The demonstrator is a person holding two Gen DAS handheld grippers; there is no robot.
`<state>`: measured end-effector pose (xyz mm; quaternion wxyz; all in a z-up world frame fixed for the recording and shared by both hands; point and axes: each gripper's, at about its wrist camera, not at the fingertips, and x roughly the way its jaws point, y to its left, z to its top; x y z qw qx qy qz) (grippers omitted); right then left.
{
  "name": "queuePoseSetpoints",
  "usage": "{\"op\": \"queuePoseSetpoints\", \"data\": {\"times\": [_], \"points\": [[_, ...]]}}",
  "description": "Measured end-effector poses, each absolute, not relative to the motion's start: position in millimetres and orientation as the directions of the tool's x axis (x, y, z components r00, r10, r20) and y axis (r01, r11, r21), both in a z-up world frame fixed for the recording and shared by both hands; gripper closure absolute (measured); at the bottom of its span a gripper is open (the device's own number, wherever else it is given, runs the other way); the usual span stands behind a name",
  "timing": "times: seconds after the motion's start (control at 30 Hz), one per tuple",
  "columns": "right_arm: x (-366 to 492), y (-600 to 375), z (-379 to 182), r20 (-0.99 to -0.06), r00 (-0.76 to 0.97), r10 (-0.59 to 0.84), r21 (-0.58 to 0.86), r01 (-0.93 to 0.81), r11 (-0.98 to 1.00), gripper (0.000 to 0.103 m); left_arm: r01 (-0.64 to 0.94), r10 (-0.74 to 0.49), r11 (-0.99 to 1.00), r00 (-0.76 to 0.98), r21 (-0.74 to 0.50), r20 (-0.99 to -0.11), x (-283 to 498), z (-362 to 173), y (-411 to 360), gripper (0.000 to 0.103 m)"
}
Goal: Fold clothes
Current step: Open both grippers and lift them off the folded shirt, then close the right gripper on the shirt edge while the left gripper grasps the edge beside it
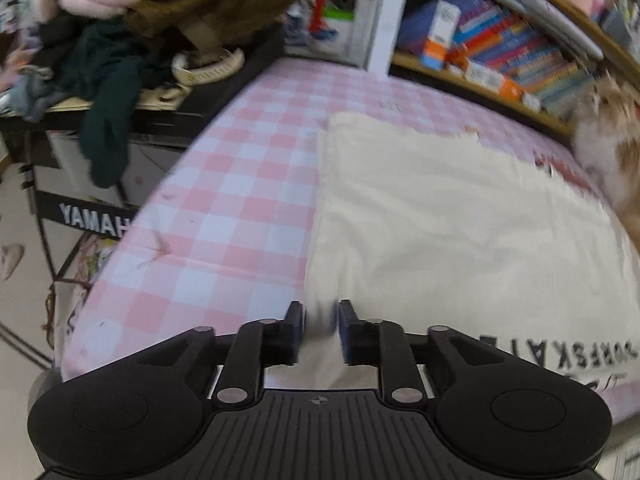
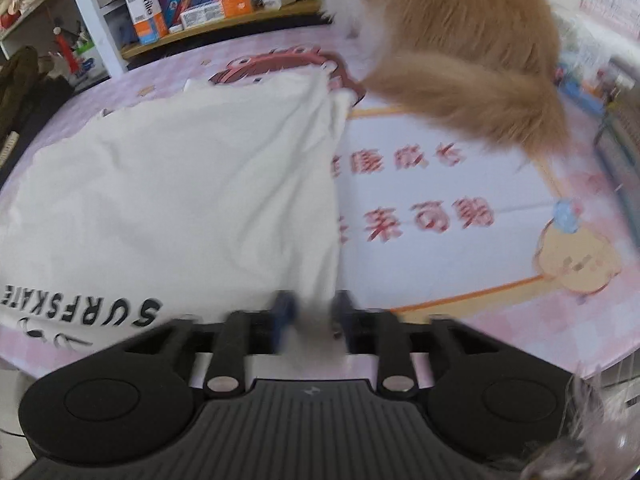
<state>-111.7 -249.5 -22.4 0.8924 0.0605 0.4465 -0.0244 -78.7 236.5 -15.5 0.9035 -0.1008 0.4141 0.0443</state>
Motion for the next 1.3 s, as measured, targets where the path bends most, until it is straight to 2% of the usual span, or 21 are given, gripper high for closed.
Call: {"op": "queuePoseSetpoints", "data": {"times": [0.07,0.17,0.27,0.4,0.43,0.57,0.77,0.87,0.97,1.17,1.3], "points": [[-113,-249,-15,-0.771,0.636,0.013,0.069,0.063,0.996,0.043,-0.222,0.036,0.964,0.659,-0.149,-0.751,-88,-11,231,0.047],[-112,-245,-8,-0.742,0.669,0.035,0.049,0.003,0.999,0.029,-0.316,0.09,0.935,0.653,-0.163,-0.752,-102,-5,223,0.032],[-112,-240,-4,-0.724,0.687,0.061,0.027,-0.06,0.998,0.02,-0.387,0.096,0.901,0.623,-0.199,-0.777,-108,-4,218,0.029],[-112,-226,-6,-0.721,0.68,0.132,0.032,-0.158,0.987,0.019,-0.437,0.103,0.872,0.605,-0.222,-0.789,-120,-3,213,0.027],[-111,-220,-8,-0.728,0.669,0.15,0.032,-0.186,0.982,0.019,-0.44,0.101,0.867,0.613,-0.233,-0.783,-125,-2,212,0.023],[-111,-186,-6,-0.733,0.641,0.228,0.008,-0.327,0.945,0.02,-0.467,0.066,0.827,0.632,-0.312,-0.772,-135,-6,217,0.02],[-113,-113,5,-0.716,0.599,0.358,-0.009,-0.52,0.854,0.024,-0.512,-0.07,0.685,0.663,-0.519,-0.746,-138,-20,254,0.021],[-113,-60,7,-0.72,0.552,0.42,0.002,-0.604,0.797,0.034,-0.491,-0.172,0.594,0.696,-0.637,-0.697,-134,-29,279,0.021],[-112,1,7,-0.729,0.515,0.451,-0.015,-0.671,0.741,0.039,-0.477,-0.247,0.532,0.703,-0.7,-0.667,-125,-37,303,0.021],[-113,117,0,-0.742,0.479,0.468,-0.088,-0.763,0.641,0.043,-0.436,-0.345,0.527,0.674,-0.729,-0.653,-104,-43,340,0.021],[-103,173,-15,-0.77,0.474,0.427,-0.117,-0.763,0.635,0.055,-0.402,-0.41,0.519,0.658,-0.755,-0.632,-95,-47,353,0.021]]}}
